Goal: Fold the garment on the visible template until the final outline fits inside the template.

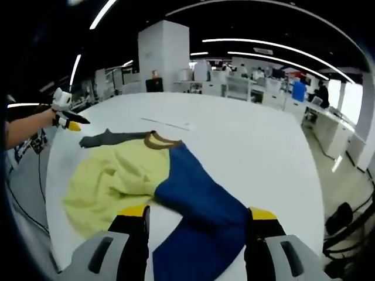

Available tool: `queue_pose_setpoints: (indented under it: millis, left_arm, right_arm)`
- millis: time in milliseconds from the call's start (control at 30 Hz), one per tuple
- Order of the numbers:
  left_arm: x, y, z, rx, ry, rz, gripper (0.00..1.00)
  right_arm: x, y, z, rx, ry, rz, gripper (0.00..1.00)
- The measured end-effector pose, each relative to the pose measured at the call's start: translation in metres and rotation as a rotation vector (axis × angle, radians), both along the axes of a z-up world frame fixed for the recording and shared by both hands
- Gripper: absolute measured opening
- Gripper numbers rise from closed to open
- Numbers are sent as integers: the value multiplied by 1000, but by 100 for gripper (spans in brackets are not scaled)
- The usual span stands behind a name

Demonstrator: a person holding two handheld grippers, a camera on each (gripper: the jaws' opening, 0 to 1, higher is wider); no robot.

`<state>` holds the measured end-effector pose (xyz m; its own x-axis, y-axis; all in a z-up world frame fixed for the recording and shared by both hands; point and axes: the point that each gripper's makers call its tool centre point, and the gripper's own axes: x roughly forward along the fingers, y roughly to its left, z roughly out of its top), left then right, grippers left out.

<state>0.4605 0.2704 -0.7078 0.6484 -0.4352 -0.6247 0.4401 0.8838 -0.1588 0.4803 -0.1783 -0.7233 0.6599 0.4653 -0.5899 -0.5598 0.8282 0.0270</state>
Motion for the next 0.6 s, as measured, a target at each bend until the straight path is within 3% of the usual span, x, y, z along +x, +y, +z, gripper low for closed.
queue_pose_setpoints:
  millis: [600]
  left_arm:
    - [-46, -27, -23, -56, 58, -29, 64]
  right_arm:
    - [-36, 14, -6, 39, 20, 38, 63]
